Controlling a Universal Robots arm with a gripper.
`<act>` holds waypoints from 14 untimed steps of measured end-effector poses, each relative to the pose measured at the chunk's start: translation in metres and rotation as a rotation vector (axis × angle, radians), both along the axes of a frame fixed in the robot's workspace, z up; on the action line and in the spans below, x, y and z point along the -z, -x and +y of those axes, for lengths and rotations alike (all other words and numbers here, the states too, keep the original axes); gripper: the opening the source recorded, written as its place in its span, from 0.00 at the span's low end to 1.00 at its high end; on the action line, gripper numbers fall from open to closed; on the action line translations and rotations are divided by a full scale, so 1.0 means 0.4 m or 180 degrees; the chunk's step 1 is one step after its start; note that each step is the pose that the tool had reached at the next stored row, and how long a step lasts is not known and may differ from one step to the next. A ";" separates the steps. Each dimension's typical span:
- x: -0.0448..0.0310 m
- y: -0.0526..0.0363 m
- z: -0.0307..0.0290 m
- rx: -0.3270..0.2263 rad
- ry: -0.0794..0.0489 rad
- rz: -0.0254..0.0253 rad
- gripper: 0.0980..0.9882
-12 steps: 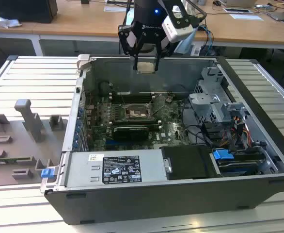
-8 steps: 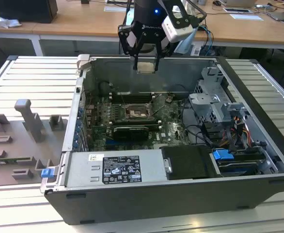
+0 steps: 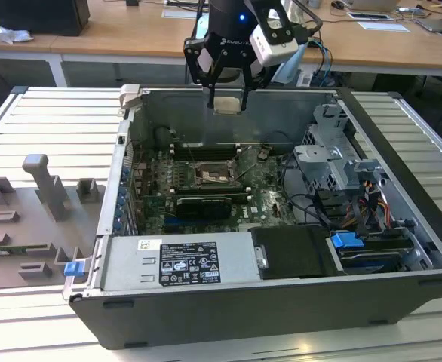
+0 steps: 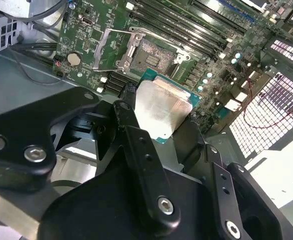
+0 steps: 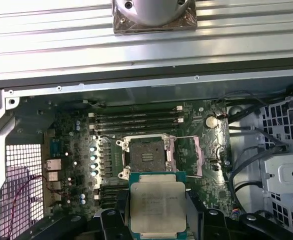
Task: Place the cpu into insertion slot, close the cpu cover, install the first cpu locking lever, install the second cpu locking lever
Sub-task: 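Place the cpu into insertion slot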
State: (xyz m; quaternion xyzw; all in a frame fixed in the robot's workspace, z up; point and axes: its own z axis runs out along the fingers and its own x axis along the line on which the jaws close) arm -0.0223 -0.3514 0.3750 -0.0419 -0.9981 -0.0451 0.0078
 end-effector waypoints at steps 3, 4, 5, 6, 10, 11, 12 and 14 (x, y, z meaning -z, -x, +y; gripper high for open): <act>0.000 0.000 0.000 0.0033 0.0000 0.0000 0.50; 0.000 0.000 0.000 0.0042 0.0000 0.0000 0.50; 0.000 0.000 0.000 0.0051 0.0000 0.0000 0.50; 0.000 0.000 0.000 0.0058 0.0000 0.0000 0.50; 0.000 0.000 0.000 0.0105 0.0000 0.0000 0.50; 0.000 0.000 0.000 0.0113 0.0000 0.0000 0.50; 0.000 0.000 0.000 0.0121 0.0000 0.0000 0.50; 0.000 0.000 0.000 0.0160 0.0000 0.0000 0.50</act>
